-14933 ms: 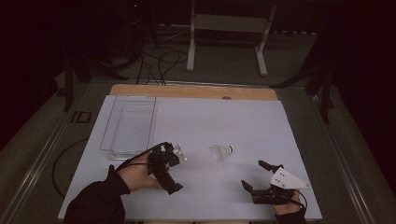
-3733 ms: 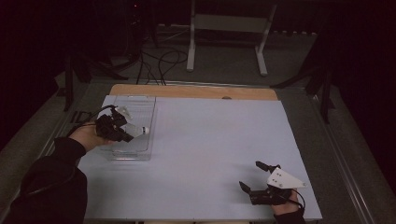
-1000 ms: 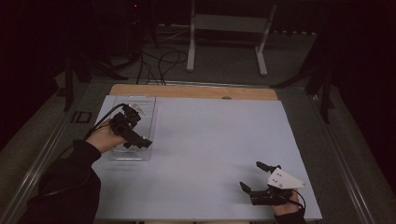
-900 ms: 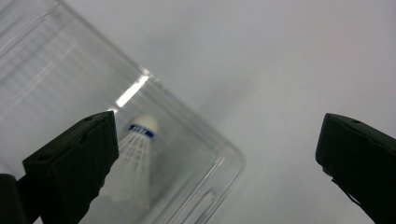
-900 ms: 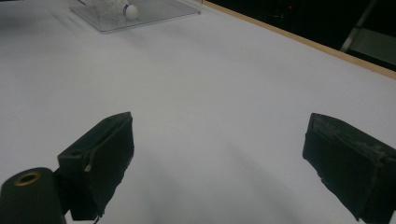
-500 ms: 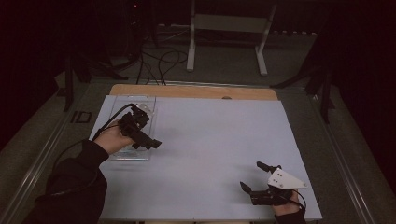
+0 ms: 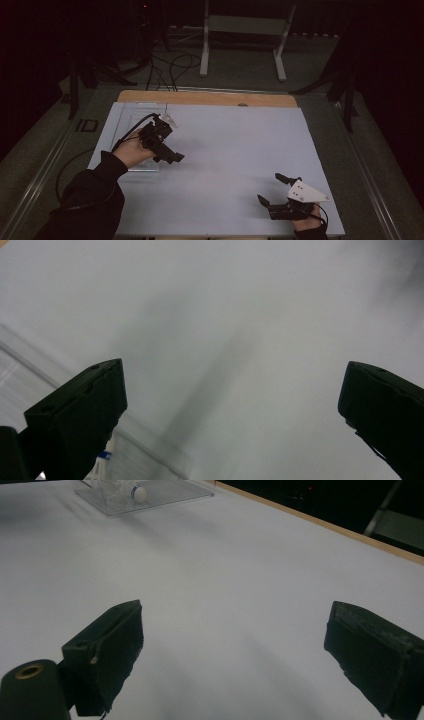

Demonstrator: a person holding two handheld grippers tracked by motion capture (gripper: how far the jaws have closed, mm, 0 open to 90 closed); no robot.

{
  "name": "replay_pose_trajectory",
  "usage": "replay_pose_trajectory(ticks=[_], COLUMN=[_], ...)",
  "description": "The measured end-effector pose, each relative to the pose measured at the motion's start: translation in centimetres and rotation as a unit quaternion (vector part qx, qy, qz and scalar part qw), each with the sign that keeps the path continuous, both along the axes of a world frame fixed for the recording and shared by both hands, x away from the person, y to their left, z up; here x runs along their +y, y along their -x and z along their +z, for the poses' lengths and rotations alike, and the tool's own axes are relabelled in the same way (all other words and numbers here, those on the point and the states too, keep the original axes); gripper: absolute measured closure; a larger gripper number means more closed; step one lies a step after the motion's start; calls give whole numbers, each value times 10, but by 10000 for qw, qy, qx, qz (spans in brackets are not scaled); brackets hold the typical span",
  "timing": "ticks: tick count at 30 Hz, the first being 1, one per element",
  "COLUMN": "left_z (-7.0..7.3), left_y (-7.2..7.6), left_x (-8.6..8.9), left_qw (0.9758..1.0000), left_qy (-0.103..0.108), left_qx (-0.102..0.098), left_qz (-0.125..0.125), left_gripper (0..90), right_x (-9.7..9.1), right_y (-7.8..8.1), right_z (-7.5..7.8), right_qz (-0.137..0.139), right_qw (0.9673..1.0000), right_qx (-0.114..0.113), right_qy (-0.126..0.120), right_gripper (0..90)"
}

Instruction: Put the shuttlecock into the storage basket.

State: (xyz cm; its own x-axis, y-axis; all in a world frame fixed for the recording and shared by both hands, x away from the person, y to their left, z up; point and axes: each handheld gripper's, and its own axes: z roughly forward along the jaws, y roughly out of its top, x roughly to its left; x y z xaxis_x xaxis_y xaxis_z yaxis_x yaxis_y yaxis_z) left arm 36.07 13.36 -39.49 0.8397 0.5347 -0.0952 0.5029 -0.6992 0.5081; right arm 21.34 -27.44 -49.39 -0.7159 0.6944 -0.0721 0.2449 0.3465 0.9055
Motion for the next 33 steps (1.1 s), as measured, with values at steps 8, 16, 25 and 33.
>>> replay_pose_trajectory(ticks=[8,16,25,33], left_z=[-8,-15,-26,-29], left_y=[6,11,18,22], left_x=[-16,-24,-29,-31], left_qw=[9998,9990,9965,9959], left_qy=[-15,147,237,239], left_qx=[11,-30,-31,-89], left_qz=[-215,-431,-806,-865], left_gripper=[1,2,2,2], right_x=[0,-1,0,0], right_y=[0,0,0,0], right_z=[0,0,0,0], right_qz=[2,2,12,14], right_qw=[10000,10000,10000,10000], right_qx=[-2,-6,-7,8], right_qy=[8,8,12,15], right_gripper=[89,89,89,89])
